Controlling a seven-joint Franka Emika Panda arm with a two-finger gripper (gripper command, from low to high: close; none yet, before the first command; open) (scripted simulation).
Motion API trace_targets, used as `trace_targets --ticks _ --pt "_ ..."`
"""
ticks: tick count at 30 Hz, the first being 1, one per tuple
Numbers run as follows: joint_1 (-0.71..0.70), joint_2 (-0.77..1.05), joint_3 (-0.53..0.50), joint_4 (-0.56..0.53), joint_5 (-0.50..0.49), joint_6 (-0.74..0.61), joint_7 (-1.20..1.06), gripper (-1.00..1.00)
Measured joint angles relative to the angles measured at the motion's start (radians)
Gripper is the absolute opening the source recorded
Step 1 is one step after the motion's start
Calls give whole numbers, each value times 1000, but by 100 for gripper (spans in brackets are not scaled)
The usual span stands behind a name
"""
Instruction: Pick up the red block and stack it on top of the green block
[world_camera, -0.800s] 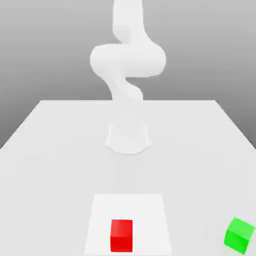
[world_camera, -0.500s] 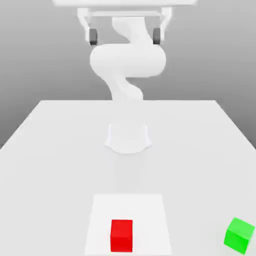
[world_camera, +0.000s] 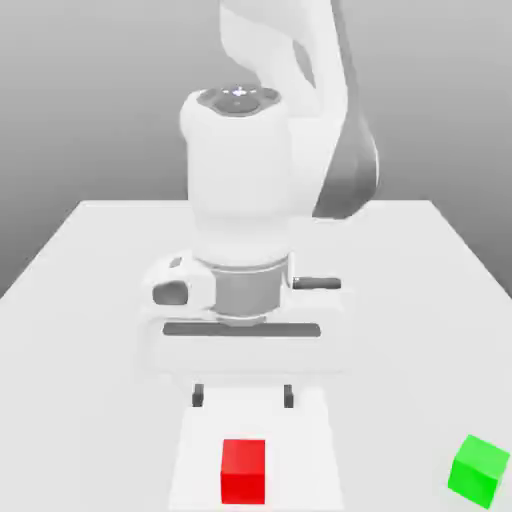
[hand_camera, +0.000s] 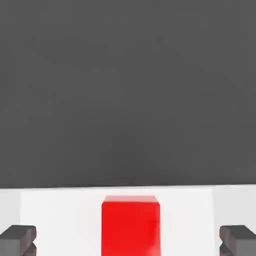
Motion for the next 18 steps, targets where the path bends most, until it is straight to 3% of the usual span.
trace_targets --ticks 5,6,13,18 --pt "-6 181 7 18 7 140 -6 0" --pt "-7 202 8 21 8 158 -6 -100" --pt "-10 199 10 20 4 155 -4 -100" --pt "1 49 12 2 -4 24 -5 -100"
